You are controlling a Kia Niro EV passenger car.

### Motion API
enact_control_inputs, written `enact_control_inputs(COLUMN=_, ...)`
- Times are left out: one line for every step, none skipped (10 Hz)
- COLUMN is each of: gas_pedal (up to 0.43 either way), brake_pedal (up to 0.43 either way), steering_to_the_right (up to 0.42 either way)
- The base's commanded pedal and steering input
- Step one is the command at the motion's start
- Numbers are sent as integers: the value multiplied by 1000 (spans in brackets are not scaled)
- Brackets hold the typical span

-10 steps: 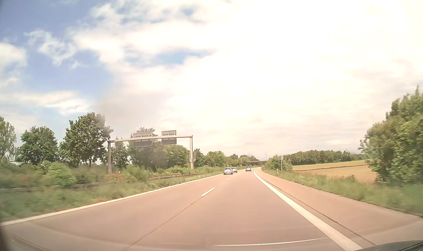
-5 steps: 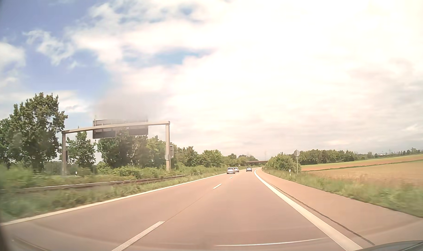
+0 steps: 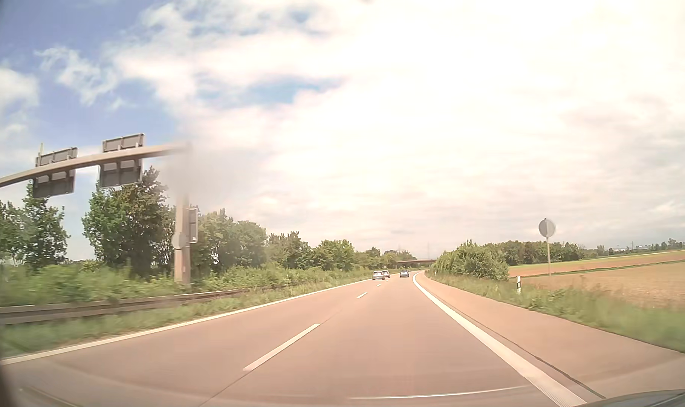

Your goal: Follow the waypoints while adhering to traffic rules and regulations

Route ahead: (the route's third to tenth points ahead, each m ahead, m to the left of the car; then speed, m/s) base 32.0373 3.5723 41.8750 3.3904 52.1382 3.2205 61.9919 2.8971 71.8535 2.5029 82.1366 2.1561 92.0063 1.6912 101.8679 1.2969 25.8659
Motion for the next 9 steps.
enact_control_inputs(gas_pedal=260, brake_pedal=0, steering_to_the_right=2)
enact_control_inputs(gas_pedal=260, brake_pedal=0, steering_to_the_right=2)
enact_control_inputs(gas_pedal=260, brake_pedal=0, steering_to_the_right=2)
enact_control_inputs(gas_pedal=260, brake_pedal=0, steering_to_the_right=2)
enact_control_inputs(gas_pedal=260, brake_pedal=0, steering_to_the_right=2)
enact_control_inputs(gas_pedal=260, brake_pedal=0, steering_to_the_right=2)
enact_control_inputs(gas_pedal=260, brake_pedal=0, steering_to_the_right=2)
enact_control_inputs(gas_pedal=260, brake_pedal=0, steering_to_the_right=2)
enact_control_inputs(gas_pedal=260, brake_pedal=0, steering_to_the_right=2)
